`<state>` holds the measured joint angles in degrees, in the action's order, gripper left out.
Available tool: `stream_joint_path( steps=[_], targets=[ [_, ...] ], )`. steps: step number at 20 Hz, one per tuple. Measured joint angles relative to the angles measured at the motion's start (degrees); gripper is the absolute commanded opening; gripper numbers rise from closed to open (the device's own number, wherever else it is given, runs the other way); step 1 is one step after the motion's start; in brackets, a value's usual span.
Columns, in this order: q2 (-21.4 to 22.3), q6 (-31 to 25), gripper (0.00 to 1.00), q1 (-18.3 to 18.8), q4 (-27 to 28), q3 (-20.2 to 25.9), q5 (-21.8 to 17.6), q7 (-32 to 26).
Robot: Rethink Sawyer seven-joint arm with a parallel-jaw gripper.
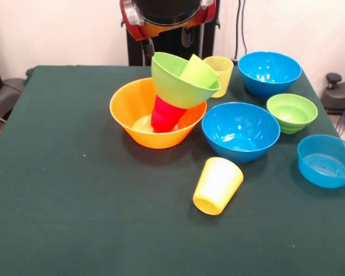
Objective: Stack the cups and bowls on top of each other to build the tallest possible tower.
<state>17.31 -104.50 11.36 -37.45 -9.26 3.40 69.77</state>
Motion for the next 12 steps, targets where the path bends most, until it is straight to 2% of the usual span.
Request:
stream_joint_path(
  steps=[2, 3, 8, 12],
  targets=[
    [0.6, 1.2, 1.00, 0.0, -1.3, -0.1, 0.1, 0.0],
    [1.6, 3.9, 1.00, 0.0, -3.8, -0.2, 0.1, 0.0],
    [3.5, 11.4, 1.00, 0.3, -9.2, -0.2, 0.1, 0.0],
    [5.1, 22.3, 1.00, 1.2, -15.6, -0.3, 0.4, 0.0]
  ],
)
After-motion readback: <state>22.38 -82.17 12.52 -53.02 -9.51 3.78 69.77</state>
